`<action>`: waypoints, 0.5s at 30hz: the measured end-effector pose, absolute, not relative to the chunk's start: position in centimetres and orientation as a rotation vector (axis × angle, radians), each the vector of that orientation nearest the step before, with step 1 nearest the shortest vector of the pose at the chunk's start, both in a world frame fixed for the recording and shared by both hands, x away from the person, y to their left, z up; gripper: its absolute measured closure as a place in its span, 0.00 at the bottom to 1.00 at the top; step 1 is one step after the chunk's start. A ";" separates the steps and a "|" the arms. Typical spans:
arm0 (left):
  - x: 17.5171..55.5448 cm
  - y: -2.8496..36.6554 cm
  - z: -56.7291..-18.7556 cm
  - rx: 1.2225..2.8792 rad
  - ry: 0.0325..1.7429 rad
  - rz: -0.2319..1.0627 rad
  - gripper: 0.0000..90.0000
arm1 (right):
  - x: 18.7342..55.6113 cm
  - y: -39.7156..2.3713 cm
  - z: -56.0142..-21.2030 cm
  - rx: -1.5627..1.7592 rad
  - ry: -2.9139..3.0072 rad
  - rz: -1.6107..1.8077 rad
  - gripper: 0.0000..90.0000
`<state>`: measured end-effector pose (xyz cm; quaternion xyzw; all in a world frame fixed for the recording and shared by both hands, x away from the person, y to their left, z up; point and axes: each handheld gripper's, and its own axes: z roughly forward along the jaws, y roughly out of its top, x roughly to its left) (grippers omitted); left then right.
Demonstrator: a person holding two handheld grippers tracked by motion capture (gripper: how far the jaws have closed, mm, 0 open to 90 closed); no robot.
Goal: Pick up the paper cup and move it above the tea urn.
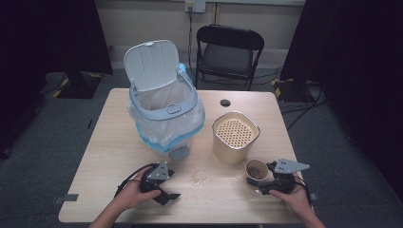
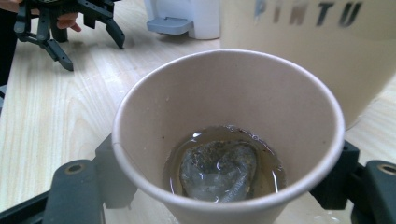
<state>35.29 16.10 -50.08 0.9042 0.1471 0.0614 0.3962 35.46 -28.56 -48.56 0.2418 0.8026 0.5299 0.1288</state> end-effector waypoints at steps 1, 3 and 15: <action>35.3 16.1 -50.1 2.292 0.373 0.155 0.14 | 35.5 -28.6 -48.4 0.702 2.334 1.532 0.28; 35.3 16.1 -50.1 2.291 0.374 0.155 0.14 | 35.6 -28.7 -48.2 0.702 2.337 1.527 0.28; 35.3 16.1 -50.0 2.300 0.373 0.158 0.14 | 36.7 -29.7 -47.3 0.746 2.330 1.484 0.28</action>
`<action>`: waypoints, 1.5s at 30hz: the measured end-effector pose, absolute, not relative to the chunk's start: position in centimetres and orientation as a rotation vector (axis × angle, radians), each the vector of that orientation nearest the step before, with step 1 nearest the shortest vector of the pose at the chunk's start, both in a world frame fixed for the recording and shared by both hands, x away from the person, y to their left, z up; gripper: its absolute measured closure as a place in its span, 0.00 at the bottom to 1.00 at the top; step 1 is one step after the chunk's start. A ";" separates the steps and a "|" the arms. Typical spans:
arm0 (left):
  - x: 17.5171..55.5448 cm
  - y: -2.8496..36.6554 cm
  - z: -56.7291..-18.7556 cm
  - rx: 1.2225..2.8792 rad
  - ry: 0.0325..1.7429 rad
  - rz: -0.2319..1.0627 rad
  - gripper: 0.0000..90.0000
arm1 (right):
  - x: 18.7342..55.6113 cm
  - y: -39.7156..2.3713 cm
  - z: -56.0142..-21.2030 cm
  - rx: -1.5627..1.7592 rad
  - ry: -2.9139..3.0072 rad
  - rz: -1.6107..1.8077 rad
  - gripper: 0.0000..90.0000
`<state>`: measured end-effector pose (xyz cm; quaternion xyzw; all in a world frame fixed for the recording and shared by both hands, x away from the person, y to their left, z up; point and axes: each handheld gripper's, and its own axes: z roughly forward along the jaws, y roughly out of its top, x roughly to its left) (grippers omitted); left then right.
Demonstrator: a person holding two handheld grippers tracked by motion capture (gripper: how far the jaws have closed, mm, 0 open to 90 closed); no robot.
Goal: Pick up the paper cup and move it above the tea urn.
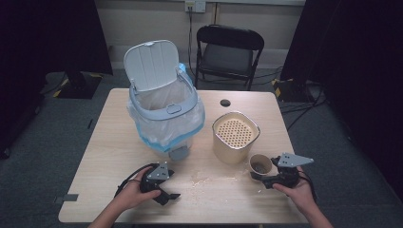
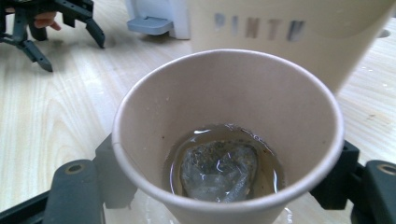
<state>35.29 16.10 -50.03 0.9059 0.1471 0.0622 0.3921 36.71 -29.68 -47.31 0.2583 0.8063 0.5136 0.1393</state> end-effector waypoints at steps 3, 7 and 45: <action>35.3 16.1 -50.0 2.300 0.374 0.158 0.14 | 37.0 -30.1 -47.2 0.764 2.323 1.487 0.28; 35.3 16.1 -50.0 2.300 0.374 0.158 0.14 | 37.6 -30.7 -46.9 0.785 2.305 1.482 0.28; 35.3 16.1 -50.0 2.302 0.371 0.160 0.14 | 45.1 -33.1 -44.8 0.847 2.240 1.408 0.28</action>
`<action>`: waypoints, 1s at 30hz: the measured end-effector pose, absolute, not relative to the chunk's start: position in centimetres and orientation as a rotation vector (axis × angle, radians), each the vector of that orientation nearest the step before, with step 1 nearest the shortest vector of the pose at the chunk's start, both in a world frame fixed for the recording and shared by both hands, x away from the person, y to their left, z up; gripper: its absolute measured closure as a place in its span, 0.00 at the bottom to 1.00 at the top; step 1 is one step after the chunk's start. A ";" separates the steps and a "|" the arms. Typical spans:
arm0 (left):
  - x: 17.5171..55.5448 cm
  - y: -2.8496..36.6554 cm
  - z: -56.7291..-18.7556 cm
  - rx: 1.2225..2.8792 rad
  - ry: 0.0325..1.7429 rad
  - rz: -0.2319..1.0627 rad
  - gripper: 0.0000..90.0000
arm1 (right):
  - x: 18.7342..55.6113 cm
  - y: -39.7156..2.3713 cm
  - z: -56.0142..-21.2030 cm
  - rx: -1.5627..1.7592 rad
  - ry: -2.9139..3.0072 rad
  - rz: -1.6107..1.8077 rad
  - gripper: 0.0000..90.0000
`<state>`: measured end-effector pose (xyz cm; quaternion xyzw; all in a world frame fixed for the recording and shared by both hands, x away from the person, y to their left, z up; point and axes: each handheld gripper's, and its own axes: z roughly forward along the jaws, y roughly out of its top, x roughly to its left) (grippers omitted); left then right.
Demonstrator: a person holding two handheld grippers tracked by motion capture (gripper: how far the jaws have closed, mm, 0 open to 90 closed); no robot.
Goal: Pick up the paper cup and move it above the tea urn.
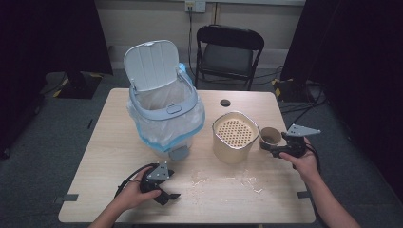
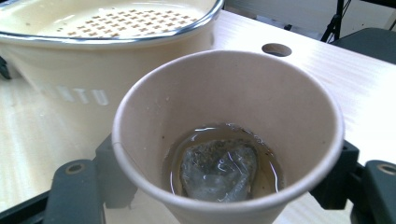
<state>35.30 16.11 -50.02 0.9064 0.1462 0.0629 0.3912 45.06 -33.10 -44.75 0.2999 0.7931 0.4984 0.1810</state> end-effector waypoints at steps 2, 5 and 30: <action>35.3 16.1 -50.0 2.300 0.373 0.158 0.14 | 45.5 -33.1 -44.6 0.850 2.241 1.396 0.28; 35.3 16.1 -50.0 2.300 0.373 0.158 0.14 | 46.3 -33.3 -44.4 0.857 2.235 1.388 0.28; 35.3 16.1 -50.0 2.302 0.372 0.158 0.14 | 51.6 -33.7 -42.3 0.906 2.162 1.368 0.28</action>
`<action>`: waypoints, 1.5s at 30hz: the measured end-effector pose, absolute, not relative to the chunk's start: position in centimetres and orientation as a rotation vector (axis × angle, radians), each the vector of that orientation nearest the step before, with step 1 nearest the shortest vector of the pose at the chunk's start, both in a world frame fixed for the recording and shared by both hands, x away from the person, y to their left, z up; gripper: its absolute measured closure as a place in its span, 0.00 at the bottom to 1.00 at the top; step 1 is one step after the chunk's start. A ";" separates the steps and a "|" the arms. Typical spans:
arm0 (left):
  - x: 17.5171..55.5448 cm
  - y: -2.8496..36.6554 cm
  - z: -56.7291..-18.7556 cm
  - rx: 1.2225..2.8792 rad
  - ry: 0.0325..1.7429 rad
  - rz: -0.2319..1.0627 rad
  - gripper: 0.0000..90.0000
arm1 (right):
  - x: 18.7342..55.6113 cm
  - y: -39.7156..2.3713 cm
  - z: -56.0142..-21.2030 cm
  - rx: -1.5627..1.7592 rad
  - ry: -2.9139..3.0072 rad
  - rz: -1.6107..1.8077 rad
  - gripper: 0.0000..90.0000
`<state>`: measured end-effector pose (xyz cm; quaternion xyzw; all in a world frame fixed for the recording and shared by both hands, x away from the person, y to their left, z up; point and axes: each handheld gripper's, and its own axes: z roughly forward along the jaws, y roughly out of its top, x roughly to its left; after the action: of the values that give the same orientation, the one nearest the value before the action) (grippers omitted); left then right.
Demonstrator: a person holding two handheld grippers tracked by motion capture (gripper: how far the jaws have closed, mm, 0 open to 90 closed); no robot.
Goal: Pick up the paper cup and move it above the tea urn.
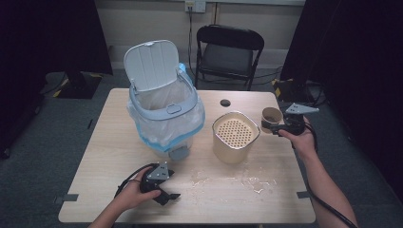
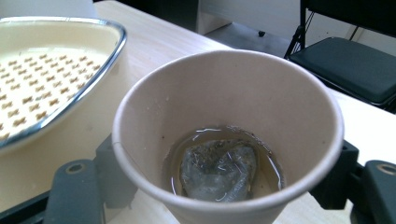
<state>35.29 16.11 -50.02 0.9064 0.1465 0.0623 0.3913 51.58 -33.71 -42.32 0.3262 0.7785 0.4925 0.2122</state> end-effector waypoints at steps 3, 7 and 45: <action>35.3 16.1 -50.0 2.302 0.373 0.158 0.14 | 52.1 -33.6 -41.9 0.905 2.149 1.365 0.28; 35.2 16.0 -50.1 2.288 0.380 0.142 0.13 | 52.8 -33.4 -41.1 0.883 2.144 1.370 0.28; 35.2 16.0 -50.1 2.283 0.376 0.140 0.12 | 53.0 -28.3 -34.5 0.425 2.075 1.120 0.29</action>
<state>35.21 15.98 -50.15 0.9025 0.1488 0.0553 0.4005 52.99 -28.34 -34.46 0.1652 0.8065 0.4353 0.3644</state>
